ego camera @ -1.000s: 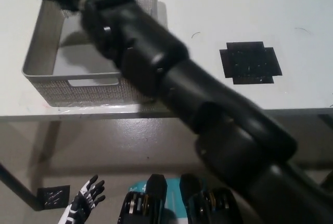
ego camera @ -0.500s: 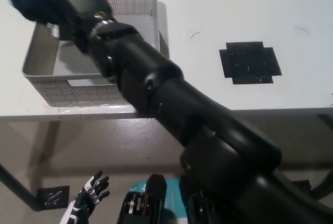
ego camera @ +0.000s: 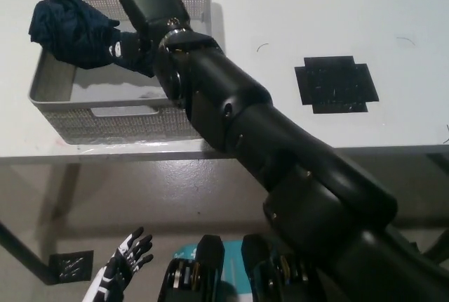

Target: Use the right hand to pick up a umbrella on the right side and place it into a container on the lft side

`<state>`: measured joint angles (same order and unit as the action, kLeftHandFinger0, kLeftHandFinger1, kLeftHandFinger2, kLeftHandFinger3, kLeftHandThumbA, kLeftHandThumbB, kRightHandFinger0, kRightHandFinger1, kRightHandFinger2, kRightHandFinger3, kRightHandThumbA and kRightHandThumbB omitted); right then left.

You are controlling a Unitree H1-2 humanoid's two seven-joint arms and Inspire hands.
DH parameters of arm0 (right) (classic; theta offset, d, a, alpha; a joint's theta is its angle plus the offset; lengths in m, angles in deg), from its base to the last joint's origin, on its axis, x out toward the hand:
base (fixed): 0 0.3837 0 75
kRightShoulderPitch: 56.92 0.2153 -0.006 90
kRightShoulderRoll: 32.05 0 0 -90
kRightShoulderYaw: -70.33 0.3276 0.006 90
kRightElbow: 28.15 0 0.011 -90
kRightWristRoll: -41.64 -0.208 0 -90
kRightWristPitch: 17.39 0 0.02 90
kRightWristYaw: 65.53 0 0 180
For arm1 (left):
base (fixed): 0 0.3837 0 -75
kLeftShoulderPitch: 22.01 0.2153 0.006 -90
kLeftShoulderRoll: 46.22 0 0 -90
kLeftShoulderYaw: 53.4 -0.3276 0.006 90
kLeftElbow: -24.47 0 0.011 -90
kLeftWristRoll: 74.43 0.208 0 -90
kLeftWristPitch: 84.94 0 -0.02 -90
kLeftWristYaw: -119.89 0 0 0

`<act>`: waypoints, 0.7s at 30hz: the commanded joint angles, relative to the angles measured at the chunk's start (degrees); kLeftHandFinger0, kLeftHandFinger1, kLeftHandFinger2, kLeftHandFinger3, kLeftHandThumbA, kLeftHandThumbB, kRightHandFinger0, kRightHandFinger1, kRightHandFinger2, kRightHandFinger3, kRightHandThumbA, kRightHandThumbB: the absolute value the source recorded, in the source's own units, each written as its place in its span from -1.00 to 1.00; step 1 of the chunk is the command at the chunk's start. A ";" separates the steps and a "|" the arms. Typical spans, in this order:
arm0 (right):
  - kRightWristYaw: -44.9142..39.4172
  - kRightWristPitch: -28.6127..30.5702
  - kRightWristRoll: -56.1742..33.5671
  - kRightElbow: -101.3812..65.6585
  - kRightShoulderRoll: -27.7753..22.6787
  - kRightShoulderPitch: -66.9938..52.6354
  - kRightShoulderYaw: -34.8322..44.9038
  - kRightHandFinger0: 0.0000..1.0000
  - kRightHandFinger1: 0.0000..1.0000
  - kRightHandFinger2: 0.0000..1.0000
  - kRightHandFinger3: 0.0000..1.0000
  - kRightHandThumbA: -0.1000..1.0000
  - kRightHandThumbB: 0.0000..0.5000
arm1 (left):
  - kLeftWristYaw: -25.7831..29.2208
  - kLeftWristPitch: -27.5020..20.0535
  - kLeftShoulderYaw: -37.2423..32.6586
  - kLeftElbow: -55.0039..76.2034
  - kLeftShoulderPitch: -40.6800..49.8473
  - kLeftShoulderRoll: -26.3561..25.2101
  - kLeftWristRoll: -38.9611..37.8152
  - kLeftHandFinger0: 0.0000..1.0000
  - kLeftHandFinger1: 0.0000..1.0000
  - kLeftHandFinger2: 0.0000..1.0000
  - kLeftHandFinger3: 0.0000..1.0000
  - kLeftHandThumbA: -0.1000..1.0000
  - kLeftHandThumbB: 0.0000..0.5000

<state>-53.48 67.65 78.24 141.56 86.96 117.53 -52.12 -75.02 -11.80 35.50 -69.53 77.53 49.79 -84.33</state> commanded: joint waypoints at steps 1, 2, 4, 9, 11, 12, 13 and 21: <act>-1.32 1.02 -1.99 -4.10 -3.17 4.10 2.15 1.00 1.00 1.00 1.00 0.97 0.69 | -1.13 -0.61 -0.27 1.38 -0.58 -0.93 -0.55 1.00 1.00 1.00 1.00 1.00 0.14; -1.79 1.81 -3.19 -5.50 -4.04 4.05 3.40 1.00 1.00 1.00 1.00 0.97 0.69 | -1.15 -0.47 -0.27 1.28 -0.68 -0.96 -0.72 1.00 1.00 1.00 1.00 1.00 0.17; -3.57 3.40 -6.48 -13.40 -7.29 2.19 7.61 1.00 1.00 1.00 1.00 1.00 0.66 | -0.93 -0.05 -0.19 1.49 -0.67 -1.20 -0.44 1.00 1.00 1.00 1.00 1.00 0.22; -12.85 -1.64 -13.92 -50.28 -15.24 -10.86 15.90 1.00 1.00 1.00 1.00 1.00 0.52 | -1.03 1.22 0.11 2.37 -0.11 -1.64 -1.31 1.00 1.00 1.00 1.00 1.00 0.19; -15.46 -3.09 -18.26 -67.48 -18.52 -17.95 19.33 1.00 1.00 1.00 1.00 1.00 0.50 | -1.21 1.85 0.25 2.31 -0.02 -1.81 -1.95 1.00 1.00 1.00 1.00 1.00 0.10; -16.14 -3.97 -20.25 -72.66 -19.15 -20.39 20.62 1.00 1.00 1.00 1.00 1.00 0.50 | -1.26 1.79 0.43 2.20 0.12 -1.96 -2.16 1.00 1.00 1.00 1.00 1.00 0.10; -16.88 -5.08 -22.22 -76.56 -19.27 -22.31 21.79 1.00 1.00 1.00 1.00 1.00 0.50 | -1.22 1.64 0.67 2.13 0.31 -2.12 -2.37 1.00 1.00 1.00 1.00 1.00 0.09; -14.32 -9.71 -55.35 -117.35 -22.76 -53.42 28.05 1.00 1.00 1.00 1.00 1.00 0.62 | 0.05 -2.01 1.60 -1.20 -0.05 -2.28 -0.23 1.00 1.00 1.00 1.00 1.00 -0.01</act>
<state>-59.09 66.57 69.52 101.10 76.30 92.29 -39.64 -74.97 -11.22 35.06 -70.66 77.39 49.77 -84.29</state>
